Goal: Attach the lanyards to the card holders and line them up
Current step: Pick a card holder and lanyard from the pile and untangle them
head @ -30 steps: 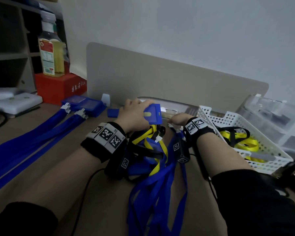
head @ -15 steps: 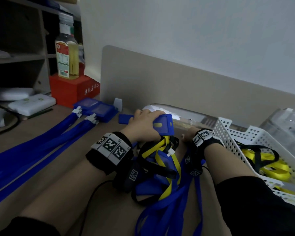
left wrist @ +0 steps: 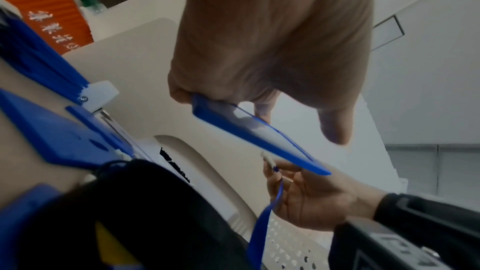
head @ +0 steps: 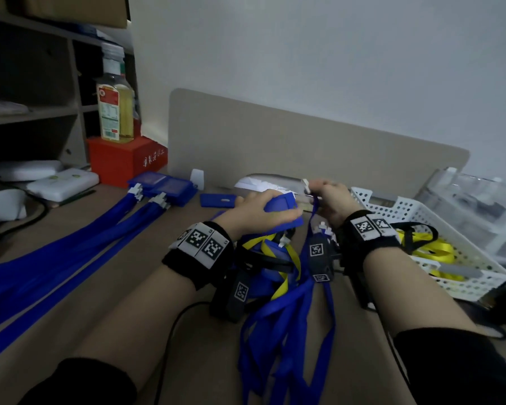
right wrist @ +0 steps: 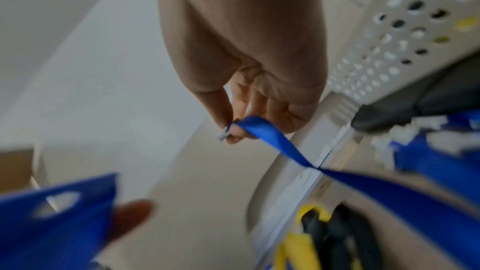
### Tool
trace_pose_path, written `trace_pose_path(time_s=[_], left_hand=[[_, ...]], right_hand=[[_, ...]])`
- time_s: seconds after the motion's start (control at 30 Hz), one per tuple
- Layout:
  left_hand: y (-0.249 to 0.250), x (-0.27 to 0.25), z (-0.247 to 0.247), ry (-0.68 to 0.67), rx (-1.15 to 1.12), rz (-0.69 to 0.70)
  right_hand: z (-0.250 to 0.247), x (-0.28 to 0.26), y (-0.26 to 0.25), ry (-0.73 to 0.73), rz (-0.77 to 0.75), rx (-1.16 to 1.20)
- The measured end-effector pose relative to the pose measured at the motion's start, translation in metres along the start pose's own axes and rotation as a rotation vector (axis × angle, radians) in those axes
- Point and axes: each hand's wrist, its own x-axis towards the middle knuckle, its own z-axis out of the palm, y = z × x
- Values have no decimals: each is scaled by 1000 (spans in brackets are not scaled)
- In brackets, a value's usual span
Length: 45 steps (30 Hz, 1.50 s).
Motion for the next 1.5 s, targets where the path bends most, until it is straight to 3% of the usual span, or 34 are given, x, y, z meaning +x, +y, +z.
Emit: trace_pose_path(time_s=[0.13,0.23,0.37,0.67,0.83,1.0,1.13,1.2,1.5], left_hand=[[11,-12,5,16,-372,-64],[10,-21,7,96,-325,-35],[3,-28,14,176,-492,42],[-7,-10,15,246,-386,81],[-10,-10,6,281,-86,130],[-7,-16,-3,166,223,88],[-2,-21,-8,157,466,89],[-2,-21,-9,151,469,85],[-5,-16,-2,82,51,138]], right_hand=[[11,-46,-4,-164,12,275],[21,-71,5,-242,31,395],[37,-89,20,-235,7,357],[51,-87,30,-113,-71,203],[51,-95,20,-103,-163,209],[44,-101,20,-199,-197,165],[40,-101,18,-257,-192,80],[40,-102,15,-239,-199,45],[34,-98,18,-225,-125,143]])
